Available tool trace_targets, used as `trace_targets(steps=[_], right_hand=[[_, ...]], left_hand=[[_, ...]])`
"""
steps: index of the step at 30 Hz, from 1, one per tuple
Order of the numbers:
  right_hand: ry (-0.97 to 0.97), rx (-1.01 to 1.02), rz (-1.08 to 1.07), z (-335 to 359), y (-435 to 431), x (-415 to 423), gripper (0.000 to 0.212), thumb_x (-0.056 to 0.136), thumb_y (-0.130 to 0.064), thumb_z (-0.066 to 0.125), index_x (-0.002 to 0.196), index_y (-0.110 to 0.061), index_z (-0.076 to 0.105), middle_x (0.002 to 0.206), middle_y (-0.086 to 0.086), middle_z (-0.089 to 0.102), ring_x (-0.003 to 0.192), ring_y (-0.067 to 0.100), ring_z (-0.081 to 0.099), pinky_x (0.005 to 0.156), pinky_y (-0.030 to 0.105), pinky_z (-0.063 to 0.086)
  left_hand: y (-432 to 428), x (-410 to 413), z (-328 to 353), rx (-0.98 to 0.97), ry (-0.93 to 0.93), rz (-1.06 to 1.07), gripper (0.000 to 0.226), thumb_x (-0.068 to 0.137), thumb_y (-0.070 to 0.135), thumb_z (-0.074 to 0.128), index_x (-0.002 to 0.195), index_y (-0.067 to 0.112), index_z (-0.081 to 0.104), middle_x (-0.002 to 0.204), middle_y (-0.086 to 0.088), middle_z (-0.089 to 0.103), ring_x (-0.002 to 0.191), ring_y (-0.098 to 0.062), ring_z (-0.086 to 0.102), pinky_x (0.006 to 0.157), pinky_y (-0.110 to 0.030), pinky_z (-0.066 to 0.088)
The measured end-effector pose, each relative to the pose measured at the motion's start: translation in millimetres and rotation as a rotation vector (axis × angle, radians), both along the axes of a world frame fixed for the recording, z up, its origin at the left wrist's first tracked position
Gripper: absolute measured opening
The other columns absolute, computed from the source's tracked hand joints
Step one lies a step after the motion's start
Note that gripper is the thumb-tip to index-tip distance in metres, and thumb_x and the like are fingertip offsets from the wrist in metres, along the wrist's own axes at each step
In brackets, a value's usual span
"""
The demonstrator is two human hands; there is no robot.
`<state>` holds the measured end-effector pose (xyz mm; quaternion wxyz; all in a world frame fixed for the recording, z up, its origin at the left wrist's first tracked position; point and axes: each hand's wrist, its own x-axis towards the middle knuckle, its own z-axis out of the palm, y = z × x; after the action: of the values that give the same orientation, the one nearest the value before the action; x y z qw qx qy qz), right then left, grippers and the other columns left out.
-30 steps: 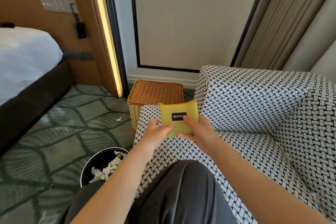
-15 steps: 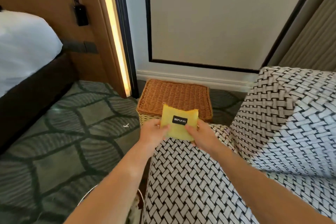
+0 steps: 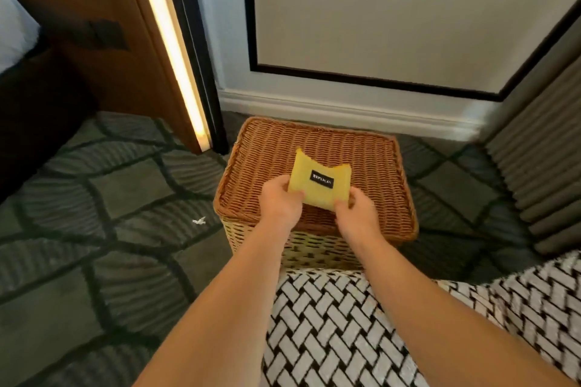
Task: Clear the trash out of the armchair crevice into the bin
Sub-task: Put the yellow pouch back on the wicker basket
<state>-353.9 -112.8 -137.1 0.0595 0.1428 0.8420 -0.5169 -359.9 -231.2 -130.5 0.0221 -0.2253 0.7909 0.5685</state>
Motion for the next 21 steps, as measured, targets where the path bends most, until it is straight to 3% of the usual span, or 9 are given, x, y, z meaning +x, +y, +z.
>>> trace_targets(steps=[4, 8, 10, 12, 14, 16, 18, 19, 21], right_hand=[[-0.081, 0.410, 0.051, -11.4, 7.4, 2.4, 0.048, 0.095, -0.027, 0.043, 0.141, -0.022, 0.030, 0.143, -0.001, 0.038, 0.133, 0.022, 0.029, 0.108, 0.040, 0.025], [-0.070, 0.461, 0.067, -5.7, 11.6, 10.5, 0.039, 0.096, -0.026, 0.039, 0.135, -0.023, 0.041, 0.140, -0.002, 0.041, 0.131, 0.020, 0.029, 0.108, 0.040, 0.024], [-0.012, 0.480, 0.115, 4.2, 10.1, 17.8, 0.037, 0.096, -0.026, 0.038, 0.132, -0.022, 0.044, 0.138, -0.002, 0.043, 0.129, 0.019, 0.031, 0.107, 0.038, 0.025], [0.049, 0.543, 0.192, 14.8, 9.4, 29.0, 0.036, 0.097, -0.026, 0.036, 0.132, -0.021, 0.044, 0.136, -0.002, 0.045, 0.127, 0.018, 0.033, 0.105, 0.036, 0.028], [0.088, 0.611, 0.271, 26.7, 11.1, 44.6, 0.033, 0.098, -0.025, 0.034, 0.128, -0.020, 0.047, 0.131, -0.001, 0.049, 0.122, 0.018, 0.039, 0.103, 0.036, 0.032], [0.091, 0.693, 0.345, 41.0, 14.5, 67.2, 0.027, 0.098, -0.025, 0.031, 0.115, -0.021, 0.051, 0.117, -0.001, 0.058, 0.108, 0.019, 0.050, 0.094, 0.037, 0.042], [0.087, 0.894, 0.472, 49.9, 18.1, 95.1, 0.027, 0.097, -0.027, 0.028, 0.113, -0.020, 0.049, 0.114, 0.001, 0.061, 0.103, 0.020, 0.055, 0.088, 0.037, 0.045], [0.093, 0.966, 0.526, 51.3, 22.7, 114.2, 0.033, 0.098, -0.028, 0.026, 0.122, -0.018, 0.044, 0.125, 0.002, 0.056, 0.112, 0.022, 0.052, 0.094, 0.038, 0.042], [0.095, 0.972, 0.561, 54.7, 36.5, 156.8, 0.049, 0.099, -0.034, 0.015, 0.145, -0.019, 0.018, 0.152, 0.001, 0.025, 0.139, 0.020, 0.022, 0.113, 0.040, 0.020]], left_hand=[[10.8, 6.9, -21.2, -0.208, 0.011, -0.069, 0.022, 0.091, 0.014, 0.053, 0.111, 0.011, 0.062, 0.106, -0.005, 0.062, 0.102, -0.022, 0.055, 0.076, -0.024, 0.039], [6.6, 29.2, -18.7, -0.282, -0.013, -0.089, 0.030, 0.093, 0.024, 0.050, 0.120, 0.013, 0.057, 0.121, -0.004, 0.055, 0.116, -0.022, 0.048, 0.099, -0.039, 0.041], [-0.3, 46.3, -9.3, -0.293, -0.035, -0.104, 0.024, 0.096, 0.025, 0.044, 0.110, 0.014, 0.060, 0.112, -0.003, 0.059, 0.107, -0.023, 0.053, 0.095, -0.042, 0.044], [-3.7, 70.3, 3.9, -0.259, -0.005, -0.079, 0.027, 0.097, 0.023, 0.038, 0.080, 0.015, 0.058, 0.083, -0.003, 0.060, 0.082, -0.025, 0.057, 0.079, -0.043, 0.048], [0.0, 100.5, 17.9, -0.247, 0.039, -0.078, 0.033, 0.098, 0.025, 0.034, 0.070, 0.018, 0.051, 0.072, -0.001, 0.054, 0.071, -0.021, 0.051, 0.071, -0.041, 0.046], [8.3, 134.1, 25.8, -0.312, 0.062, -0.155, 0.028, 0.098, 0.031, 0.033, 0.090, 0.021, 0.057, 0.092, -0.001, 0.060, 0.087, -0.020, 0.054, 0.081, -0.040, 0.046], [17.5, 166.7, 29.7, -0.449, 0.026, -0.237, 0.039, 0.098, 0.036, 0.031, 0.134, 0.024, 0.041, 0.139, -0.001, 0.043, 0.129, -0.020, 0.038, 0.105, -0.038, 0.036], [22.1, 186.3, 32.8, -0.511, 0.010, -0.256, 0.048, 0.098, 0.039, 0.028, 0.145, 0.027, 0.024, 0.152, 0.000, 0.023, 0.140, -0.019, 0.021, 0.111, -0.037, 0.028], [31.7, 225.3, 40.6, -0.625, -0.023, -0.282, 0.056, 0.098, 0.043, 0.024, 0.149, 0.030, 0.004, 0.157, 0.001, -0.002, 0.145, -0.018, 0.002, 0.115, -0.036, 0.023]])
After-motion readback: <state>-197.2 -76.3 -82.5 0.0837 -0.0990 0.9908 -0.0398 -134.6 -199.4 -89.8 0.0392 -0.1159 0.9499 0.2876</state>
